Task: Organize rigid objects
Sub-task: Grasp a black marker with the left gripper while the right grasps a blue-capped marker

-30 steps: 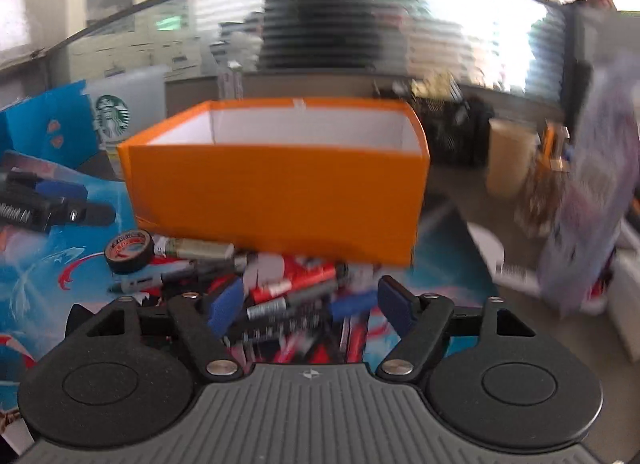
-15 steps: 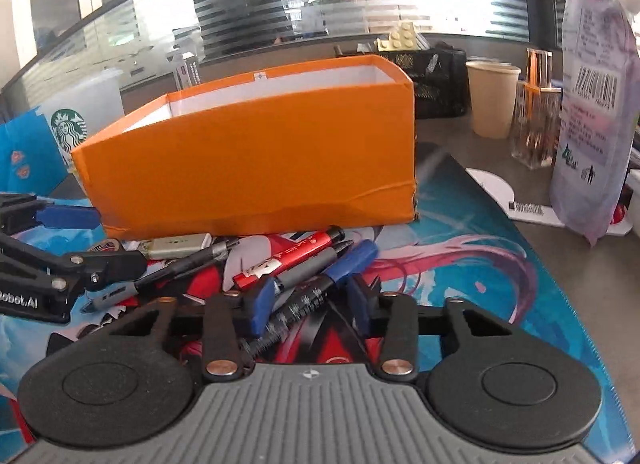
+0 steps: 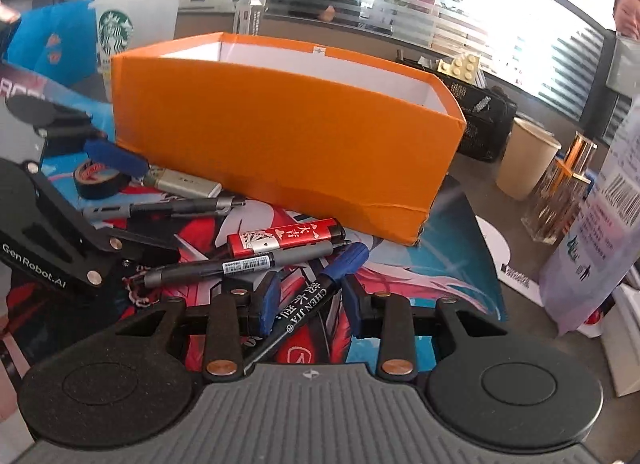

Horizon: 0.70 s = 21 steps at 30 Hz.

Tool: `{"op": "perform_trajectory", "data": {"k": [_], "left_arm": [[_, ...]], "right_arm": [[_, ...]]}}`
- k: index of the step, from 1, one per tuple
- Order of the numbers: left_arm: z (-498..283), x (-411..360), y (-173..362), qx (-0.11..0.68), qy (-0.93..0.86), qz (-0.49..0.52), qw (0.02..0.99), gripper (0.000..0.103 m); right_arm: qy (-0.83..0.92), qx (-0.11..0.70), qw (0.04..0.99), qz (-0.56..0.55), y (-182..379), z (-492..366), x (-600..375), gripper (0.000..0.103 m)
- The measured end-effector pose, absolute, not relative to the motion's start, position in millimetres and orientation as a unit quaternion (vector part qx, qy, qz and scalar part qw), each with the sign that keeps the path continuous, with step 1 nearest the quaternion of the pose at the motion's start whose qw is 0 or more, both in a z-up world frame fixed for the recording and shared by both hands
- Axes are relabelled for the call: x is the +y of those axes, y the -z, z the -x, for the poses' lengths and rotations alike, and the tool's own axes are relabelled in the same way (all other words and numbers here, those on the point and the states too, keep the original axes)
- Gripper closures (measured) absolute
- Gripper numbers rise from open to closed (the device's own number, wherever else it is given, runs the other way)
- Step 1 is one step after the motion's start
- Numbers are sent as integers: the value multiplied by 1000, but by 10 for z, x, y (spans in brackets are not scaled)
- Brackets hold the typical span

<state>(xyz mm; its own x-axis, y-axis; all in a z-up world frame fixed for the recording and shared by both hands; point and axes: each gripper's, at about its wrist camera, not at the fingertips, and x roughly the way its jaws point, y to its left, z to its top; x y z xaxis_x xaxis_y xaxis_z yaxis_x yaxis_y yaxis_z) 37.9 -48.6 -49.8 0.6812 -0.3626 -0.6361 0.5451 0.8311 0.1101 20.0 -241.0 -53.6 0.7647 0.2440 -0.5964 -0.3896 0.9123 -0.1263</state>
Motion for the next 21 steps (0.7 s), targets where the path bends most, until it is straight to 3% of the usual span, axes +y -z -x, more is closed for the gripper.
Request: {"op": "perform_trajectory", "data": {"k": [3,6,9,21], "left_arm": [[-351,-462,491,308,256,-136,906,67],[-368,-418,494,317,261,-110,905,74],[-309,-464,490,316,259,-111,906,93],[-197,-418,456,332,220,-51,916,96]], "right_arm": [[-174,297,933,105,536,-222,-2448,69],[-173,295,934,104,529,-217,-2426,69],[-170,294,935,104,531,-211,-2418,70],[-148,286,939,119,531,-161,-2356,91]]}}
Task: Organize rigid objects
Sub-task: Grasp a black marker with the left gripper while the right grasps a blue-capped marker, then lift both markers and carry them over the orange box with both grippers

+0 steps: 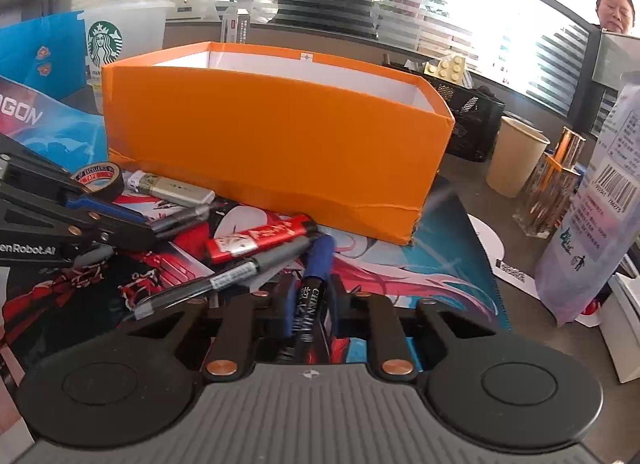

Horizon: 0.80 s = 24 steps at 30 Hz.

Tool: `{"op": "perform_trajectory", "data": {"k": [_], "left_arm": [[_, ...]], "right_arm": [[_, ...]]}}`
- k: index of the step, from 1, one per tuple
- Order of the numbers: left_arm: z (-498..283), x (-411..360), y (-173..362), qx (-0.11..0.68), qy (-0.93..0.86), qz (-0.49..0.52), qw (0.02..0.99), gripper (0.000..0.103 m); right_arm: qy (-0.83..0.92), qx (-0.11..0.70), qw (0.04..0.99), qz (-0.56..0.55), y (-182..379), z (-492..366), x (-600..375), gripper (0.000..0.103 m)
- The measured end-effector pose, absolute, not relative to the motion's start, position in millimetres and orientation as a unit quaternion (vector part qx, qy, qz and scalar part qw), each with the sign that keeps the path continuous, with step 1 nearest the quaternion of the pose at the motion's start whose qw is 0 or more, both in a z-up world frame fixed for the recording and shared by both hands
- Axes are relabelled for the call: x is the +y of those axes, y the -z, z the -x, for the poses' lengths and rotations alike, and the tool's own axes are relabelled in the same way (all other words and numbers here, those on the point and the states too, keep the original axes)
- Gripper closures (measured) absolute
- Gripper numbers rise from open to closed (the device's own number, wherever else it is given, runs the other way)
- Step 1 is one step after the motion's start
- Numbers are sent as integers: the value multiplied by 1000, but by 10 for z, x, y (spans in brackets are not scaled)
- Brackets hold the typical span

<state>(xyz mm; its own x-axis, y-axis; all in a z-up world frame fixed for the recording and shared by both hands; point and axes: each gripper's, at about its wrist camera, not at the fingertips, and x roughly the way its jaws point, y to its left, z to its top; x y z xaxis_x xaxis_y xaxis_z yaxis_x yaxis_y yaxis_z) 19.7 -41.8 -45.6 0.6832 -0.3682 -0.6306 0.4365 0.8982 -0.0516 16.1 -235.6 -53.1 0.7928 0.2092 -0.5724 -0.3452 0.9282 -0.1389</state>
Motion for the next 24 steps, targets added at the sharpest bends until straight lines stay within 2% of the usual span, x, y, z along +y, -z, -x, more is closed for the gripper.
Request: {"op": "perform_trajectory", "data": {"k": [24], "left_arm": [[171,-322,-8,277,218,-34,935,96]], "right_arm": [[-146,238,955,97,195,114,-2448,91]]}}
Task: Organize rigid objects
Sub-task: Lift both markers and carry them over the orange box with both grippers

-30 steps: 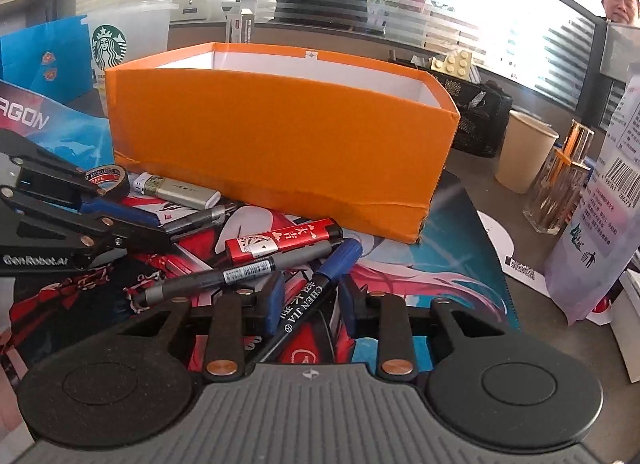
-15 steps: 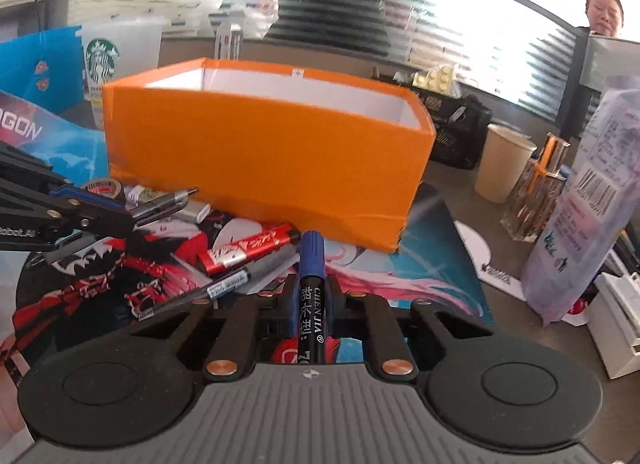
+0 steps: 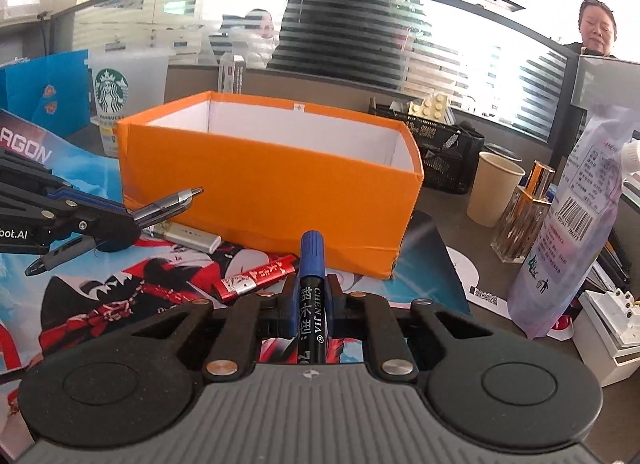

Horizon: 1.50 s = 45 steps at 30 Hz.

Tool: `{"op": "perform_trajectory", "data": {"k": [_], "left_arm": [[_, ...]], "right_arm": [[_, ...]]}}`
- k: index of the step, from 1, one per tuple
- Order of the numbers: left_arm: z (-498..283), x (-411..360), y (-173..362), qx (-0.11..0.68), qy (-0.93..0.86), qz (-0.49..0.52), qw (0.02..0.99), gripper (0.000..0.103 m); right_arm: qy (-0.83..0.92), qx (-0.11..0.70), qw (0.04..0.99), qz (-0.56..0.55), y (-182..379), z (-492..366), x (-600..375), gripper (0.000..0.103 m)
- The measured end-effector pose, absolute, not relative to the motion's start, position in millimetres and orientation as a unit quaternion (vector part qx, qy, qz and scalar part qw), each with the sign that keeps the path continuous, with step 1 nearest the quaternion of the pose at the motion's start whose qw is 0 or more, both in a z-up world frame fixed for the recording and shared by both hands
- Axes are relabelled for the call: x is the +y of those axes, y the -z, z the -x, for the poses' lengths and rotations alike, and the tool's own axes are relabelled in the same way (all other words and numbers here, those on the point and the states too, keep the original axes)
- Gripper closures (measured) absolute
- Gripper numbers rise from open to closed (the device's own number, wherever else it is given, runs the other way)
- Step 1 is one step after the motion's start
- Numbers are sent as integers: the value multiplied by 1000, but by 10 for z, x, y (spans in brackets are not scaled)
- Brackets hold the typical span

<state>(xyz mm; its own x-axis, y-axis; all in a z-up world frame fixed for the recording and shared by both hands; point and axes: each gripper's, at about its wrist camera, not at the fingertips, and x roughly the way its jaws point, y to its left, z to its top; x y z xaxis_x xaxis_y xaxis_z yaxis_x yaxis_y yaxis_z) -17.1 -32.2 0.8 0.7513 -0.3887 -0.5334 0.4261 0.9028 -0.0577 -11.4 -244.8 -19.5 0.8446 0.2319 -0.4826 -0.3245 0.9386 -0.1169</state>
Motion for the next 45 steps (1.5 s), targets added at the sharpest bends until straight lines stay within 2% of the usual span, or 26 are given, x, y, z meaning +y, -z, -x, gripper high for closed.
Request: {"op": "perform_trajectory", "data": {"k": [45], "left_arm": [[88,-180,-550,212,182,-19,960,96]], "right_arm": [[-161,171,968,90,-307,64,-2342,91]]}}
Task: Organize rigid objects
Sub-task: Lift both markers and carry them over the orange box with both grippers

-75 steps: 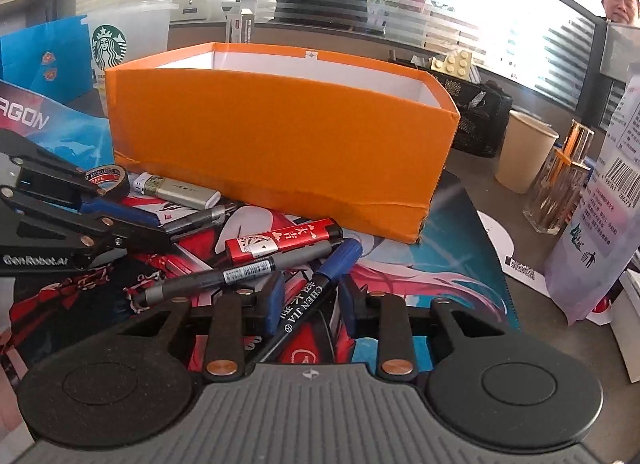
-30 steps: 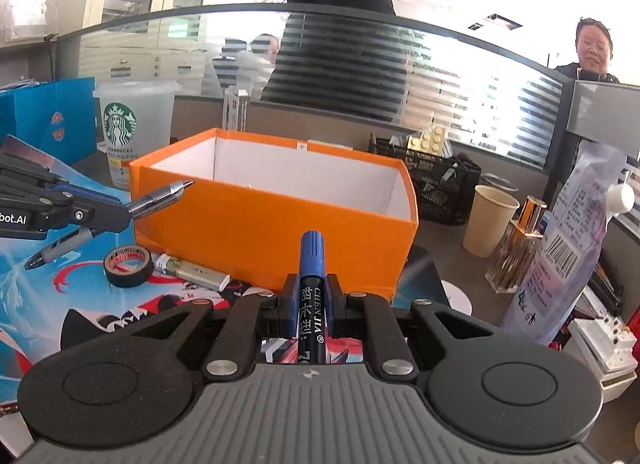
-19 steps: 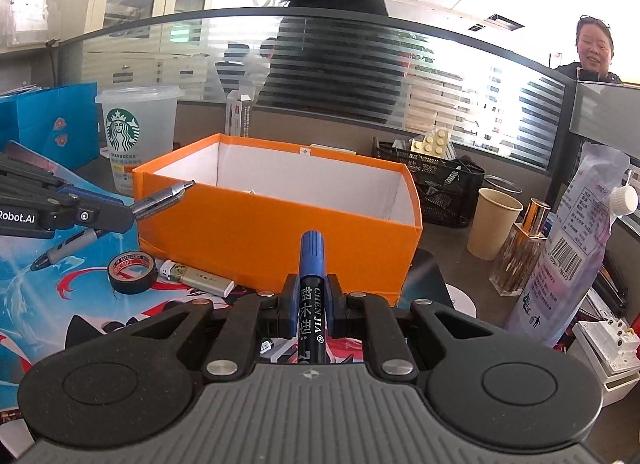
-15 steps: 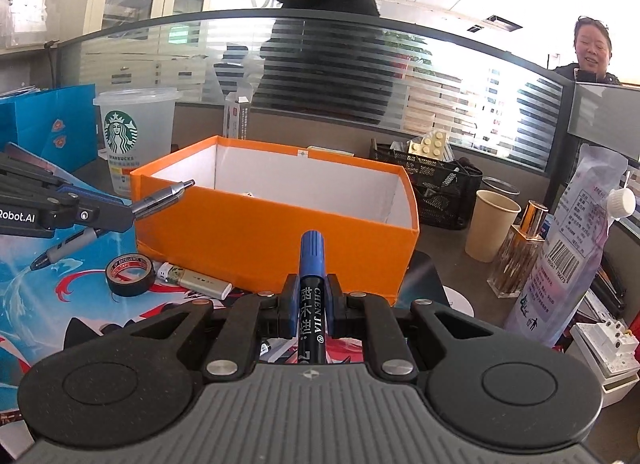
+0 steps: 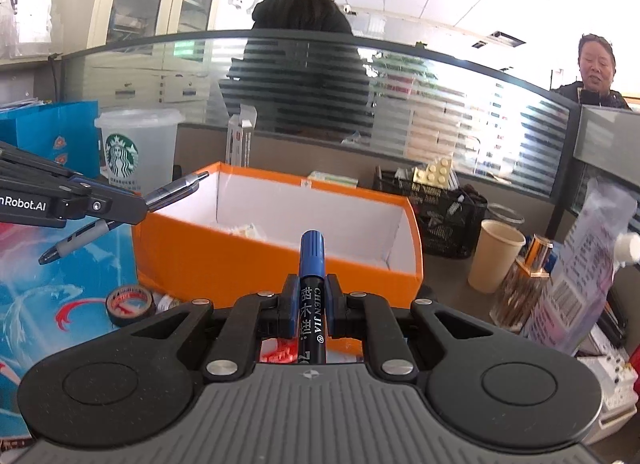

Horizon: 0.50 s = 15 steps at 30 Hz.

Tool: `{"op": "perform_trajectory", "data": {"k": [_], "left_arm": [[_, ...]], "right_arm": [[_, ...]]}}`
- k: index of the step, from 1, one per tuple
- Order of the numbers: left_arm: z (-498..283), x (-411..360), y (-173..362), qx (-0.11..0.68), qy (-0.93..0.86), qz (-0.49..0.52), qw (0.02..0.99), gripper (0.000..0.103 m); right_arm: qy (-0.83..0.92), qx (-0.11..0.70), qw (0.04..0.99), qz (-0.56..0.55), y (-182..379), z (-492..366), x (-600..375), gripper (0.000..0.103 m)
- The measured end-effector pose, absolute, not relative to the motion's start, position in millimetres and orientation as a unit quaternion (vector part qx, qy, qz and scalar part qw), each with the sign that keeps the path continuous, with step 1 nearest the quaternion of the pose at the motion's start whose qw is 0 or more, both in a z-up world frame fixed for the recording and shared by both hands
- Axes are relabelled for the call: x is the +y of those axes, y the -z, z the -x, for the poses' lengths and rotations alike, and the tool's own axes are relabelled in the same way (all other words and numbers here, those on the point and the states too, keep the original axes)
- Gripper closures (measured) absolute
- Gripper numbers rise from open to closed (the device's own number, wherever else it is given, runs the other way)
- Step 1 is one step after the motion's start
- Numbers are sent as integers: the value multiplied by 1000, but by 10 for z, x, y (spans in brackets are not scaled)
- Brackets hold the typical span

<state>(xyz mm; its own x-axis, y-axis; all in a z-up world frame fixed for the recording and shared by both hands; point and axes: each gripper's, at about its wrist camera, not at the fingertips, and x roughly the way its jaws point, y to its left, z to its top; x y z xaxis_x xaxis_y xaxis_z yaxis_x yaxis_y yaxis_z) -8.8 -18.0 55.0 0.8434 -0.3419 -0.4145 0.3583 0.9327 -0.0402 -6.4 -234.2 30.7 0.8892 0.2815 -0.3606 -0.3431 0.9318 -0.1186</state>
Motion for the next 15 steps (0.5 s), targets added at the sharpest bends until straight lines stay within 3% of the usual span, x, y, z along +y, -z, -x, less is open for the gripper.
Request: {"op": "perform_trajectory", "data": {"k": [15], "left_arm": [[-429,-174,-798,190,172,-6,966,96]], "right_arm": [[-164,140,972,93,-633,-386,-2332,91]]}}
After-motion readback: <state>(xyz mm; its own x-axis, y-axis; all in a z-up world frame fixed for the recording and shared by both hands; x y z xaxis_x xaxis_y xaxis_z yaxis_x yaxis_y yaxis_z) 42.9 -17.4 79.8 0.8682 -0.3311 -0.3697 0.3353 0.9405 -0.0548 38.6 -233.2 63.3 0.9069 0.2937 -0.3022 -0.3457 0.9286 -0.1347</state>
